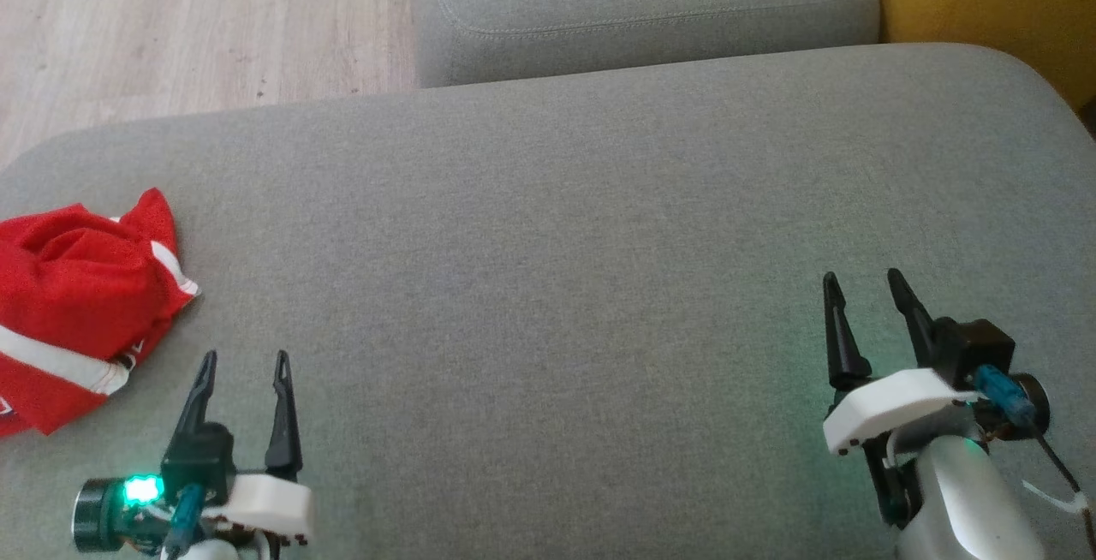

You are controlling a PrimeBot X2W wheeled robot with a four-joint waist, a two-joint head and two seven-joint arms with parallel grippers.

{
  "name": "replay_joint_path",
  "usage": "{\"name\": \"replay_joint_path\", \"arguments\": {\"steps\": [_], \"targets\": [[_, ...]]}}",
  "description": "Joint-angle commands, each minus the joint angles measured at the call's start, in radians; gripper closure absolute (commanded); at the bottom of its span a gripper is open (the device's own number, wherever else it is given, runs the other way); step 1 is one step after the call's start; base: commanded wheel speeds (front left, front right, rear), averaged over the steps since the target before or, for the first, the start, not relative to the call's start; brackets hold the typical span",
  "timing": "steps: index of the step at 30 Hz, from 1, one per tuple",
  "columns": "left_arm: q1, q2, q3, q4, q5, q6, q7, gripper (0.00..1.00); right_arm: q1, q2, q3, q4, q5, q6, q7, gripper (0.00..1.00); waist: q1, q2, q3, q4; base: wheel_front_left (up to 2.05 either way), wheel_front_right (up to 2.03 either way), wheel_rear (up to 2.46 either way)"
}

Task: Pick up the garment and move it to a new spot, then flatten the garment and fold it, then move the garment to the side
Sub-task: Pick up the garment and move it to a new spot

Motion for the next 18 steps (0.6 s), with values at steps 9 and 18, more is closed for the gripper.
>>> {"name": "replay_joint_path", "arguments": {"steps": [9, 18], "targets": [[-0.013, -0.007, 0.061, -0.02, 0.027, -0.002, -0.012, 0.0, -0.041, -0.003, 0.037, -0.025, -0.007, -0.001, -0.014, 0.0, 0.0, 0.0, 0.005, 0.022, 0.0, 0.0, 0.0], [-0.015, -0.031, 0.058, -0.017, 0.037, -0.017, -0.012, 0.0, -0.035, -0.003, 0.105, -0.024, 0.016, -0.001, -0.014, 0.0, 0.0, 0.0, 0.008, 0.135, 0.0, 0.0, 0.0]]}}
